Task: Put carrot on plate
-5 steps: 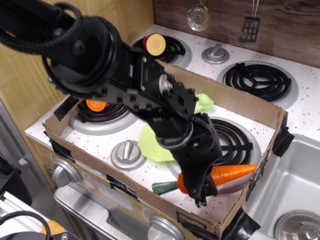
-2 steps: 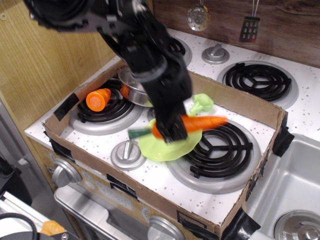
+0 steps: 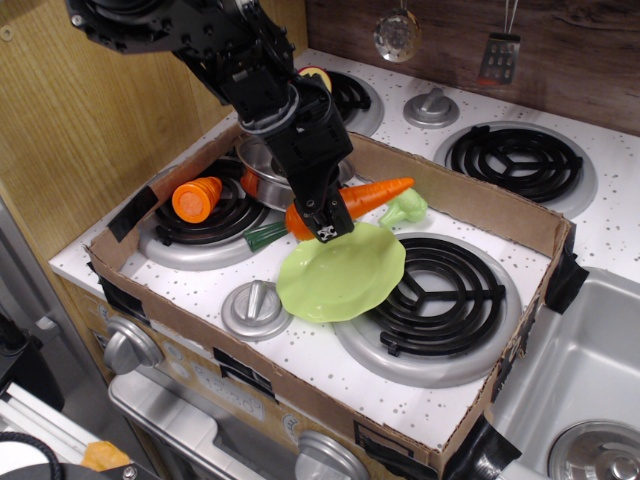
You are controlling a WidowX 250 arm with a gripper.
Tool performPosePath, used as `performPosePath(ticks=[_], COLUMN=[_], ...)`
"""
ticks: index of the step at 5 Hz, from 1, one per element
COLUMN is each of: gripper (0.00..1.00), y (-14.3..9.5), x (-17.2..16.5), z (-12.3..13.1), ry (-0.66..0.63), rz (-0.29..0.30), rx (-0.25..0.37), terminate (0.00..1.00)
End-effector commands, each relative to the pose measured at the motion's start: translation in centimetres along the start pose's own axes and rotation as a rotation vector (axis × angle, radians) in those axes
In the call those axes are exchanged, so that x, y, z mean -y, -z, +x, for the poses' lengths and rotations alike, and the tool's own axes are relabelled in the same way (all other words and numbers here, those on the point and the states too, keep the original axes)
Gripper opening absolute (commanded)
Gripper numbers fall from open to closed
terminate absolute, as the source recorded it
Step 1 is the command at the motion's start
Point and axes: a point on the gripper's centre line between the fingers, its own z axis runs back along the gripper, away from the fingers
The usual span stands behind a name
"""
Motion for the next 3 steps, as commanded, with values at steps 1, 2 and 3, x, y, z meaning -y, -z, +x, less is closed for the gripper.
performPosePath(ticks=[1, 2, 3], gripper=[0.0, 0.0, 0.0], y=[-0.3, 0.1, 0.5], x=[0.7, 1.6, 1.9], z=[-0.5, -0.9, -1.2], ry=[-0.215, -0.32, -0.31], rz=[0.111, 0.128, 0.125], rx=[-0.047, -0.159, -0.214], terminate=[0.0, 0.0, 0.0])
